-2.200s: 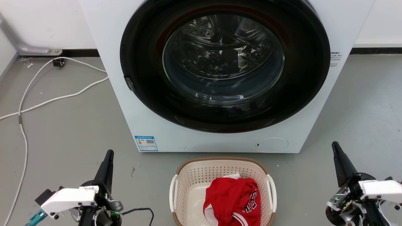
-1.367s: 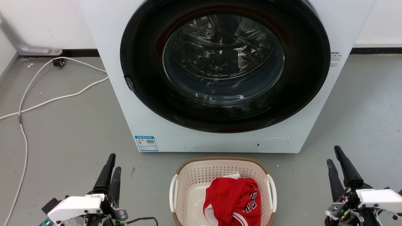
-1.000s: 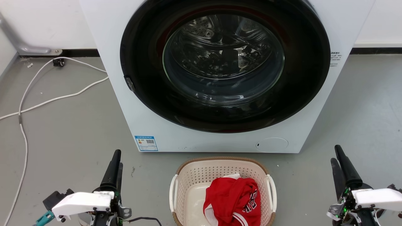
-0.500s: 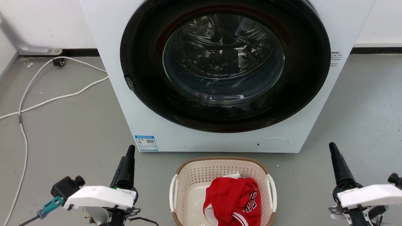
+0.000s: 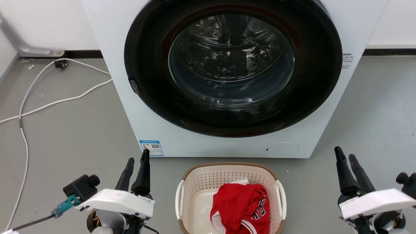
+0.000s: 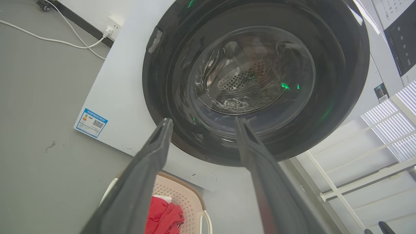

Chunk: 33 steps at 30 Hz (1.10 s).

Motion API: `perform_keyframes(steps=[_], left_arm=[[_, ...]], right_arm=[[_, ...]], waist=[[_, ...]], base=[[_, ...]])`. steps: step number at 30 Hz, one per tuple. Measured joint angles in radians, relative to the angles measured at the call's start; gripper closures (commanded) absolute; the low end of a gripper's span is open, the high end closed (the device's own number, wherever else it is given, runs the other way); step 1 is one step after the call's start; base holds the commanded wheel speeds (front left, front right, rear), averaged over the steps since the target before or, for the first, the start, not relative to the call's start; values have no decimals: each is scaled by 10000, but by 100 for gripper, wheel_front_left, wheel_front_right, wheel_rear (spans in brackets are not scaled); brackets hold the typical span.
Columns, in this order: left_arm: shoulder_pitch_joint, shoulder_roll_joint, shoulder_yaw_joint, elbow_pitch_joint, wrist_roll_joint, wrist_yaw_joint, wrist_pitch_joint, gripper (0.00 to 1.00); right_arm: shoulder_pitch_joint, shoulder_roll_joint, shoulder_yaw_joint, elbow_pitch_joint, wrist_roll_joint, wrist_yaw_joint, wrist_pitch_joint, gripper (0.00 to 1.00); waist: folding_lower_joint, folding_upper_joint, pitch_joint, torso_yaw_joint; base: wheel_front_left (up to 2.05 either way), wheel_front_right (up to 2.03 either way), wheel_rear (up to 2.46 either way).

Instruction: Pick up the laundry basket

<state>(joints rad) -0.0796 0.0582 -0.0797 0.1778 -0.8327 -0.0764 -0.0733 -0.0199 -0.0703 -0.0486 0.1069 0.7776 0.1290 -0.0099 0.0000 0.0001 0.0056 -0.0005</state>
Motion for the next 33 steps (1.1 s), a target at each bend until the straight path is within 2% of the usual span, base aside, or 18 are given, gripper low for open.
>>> perform_keyframes(steps=[12, 33], left_arm=[[-128, 186, -460, 251, 1697, 274, -362, 0], [-289, 380, -1101, 370, 3954, 650, -901, 0]], right_arm=[[112, 4, 107, -441, -1964, 0, -31, 0], [473, 86, 197, -1020, -4573, 2, -73, 0]], waist=[[0, 0, 15, -20], [1, 0, 64, -17]], base=[[0, 0, 0], [0, 0, 0]])
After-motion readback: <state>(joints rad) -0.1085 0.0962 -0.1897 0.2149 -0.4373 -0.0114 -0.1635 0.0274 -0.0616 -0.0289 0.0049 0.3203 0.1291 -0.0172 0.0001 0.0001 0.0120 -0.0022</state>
